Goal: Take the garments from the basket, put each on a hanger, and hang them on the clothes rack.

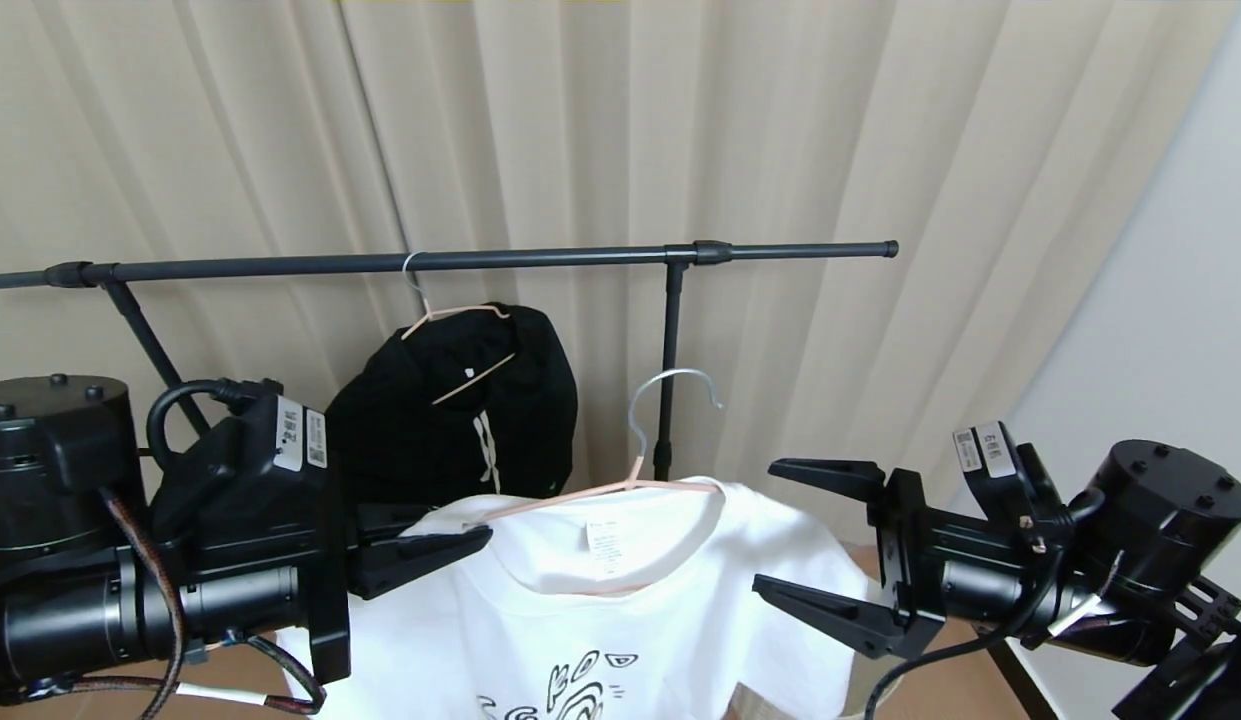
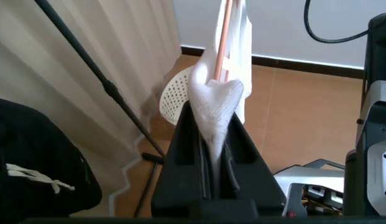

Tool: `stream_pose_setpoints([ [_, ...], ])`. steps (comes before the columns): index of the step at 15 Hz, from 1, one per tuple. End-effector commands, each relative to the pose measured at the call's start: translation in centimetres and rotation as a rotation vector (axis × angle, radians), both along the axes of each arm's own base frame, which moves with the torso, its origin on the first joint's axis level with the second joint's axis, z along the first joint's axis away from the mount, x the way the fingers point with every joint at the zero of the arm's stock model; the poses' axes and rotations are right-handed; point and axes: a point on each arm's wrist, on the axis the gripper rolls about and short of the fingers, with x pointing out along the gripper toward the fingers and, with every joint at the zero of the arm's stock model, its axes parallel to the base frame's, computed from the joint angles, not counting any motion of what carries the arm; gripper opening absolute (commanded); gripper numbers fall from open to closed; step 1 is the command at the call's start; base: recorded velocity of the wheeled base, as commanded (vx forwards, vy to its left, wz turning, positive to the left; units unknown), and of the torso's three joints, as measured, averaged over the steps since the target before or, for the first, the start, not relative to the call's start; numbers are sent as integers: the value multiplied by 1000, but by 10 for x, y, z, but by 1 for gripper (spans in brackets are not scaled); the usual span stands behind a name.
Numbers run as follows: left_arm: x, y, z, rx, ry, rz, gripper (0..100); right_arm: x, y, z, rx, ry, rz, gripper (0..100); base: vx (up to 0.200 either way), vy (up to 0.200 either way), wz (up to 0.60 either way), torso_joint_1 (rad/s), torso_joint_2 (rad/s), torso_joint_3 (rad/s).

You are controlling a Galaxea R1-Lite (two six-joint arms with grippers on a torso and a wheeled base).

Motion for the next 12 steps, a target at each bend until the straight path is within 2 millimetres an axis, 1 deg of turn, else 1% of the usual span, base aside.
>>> stream_pose_setpoints([
  [1, -5, 3, -3, -34, -8, 14, 0, 7, -3, -6, -9, 17, -22, 100, 0, 0, 0, 0, 0, 0],
  [3, -6, 4, -2, -74, -20, 28, 0, 13, -7, -10, -14, 27, -45, 100, 0, 0, 0, 0, 0, 0],
  [7, -9, 9, -6, -94, -26, 51, 0, 21, -15, -20, -41, 22, -80, 100, 0, 0, 0, 0, 0, 0],
  [12, -10, 13, -2, -119, -48, 70, 0, 27, -26, -35, -110, -20, -117, 100, 0, 0, 0, 0, 0, 0],
])
